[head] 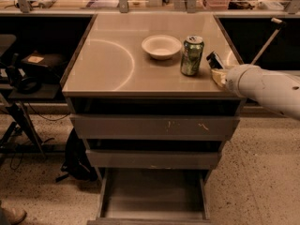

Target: Pick rxbar blueberry from bottom drawer and place on counter

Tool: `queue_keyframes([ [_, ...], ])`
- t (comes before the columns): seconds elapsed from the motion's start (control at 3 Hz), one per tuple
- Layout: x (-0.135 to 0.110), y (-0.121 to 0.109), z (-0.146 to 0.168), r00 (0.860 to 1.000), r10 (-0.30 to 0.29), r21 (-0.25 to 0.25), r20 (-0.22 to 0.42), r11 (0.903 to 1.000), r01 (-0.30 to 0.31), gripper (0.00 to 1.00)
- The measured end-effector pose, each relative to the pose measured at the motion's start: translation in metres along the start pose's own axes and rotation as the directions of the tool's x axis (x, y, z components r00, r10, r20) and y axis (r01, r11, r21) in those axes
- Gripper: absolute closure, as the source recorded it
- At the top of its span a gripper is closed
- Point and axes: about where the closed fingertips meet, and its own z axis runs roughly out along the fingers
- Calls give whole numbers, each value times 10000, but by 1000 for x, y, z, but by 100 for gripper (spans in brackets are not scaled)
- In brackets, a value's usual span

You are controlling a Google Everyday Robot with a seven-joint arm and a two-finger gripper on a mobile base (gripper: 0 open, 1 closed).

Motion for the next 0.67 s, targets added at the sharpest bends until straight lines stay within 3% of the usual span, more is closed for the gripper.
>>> queue_keyframes([
  [0.33, 0, 0, 0, 10000, 0, -1, 0, 10000, 0, 12],
  [0.67, 0, 0, 0, 10000, 0, -1, 0, 10000, 0, 0],
])
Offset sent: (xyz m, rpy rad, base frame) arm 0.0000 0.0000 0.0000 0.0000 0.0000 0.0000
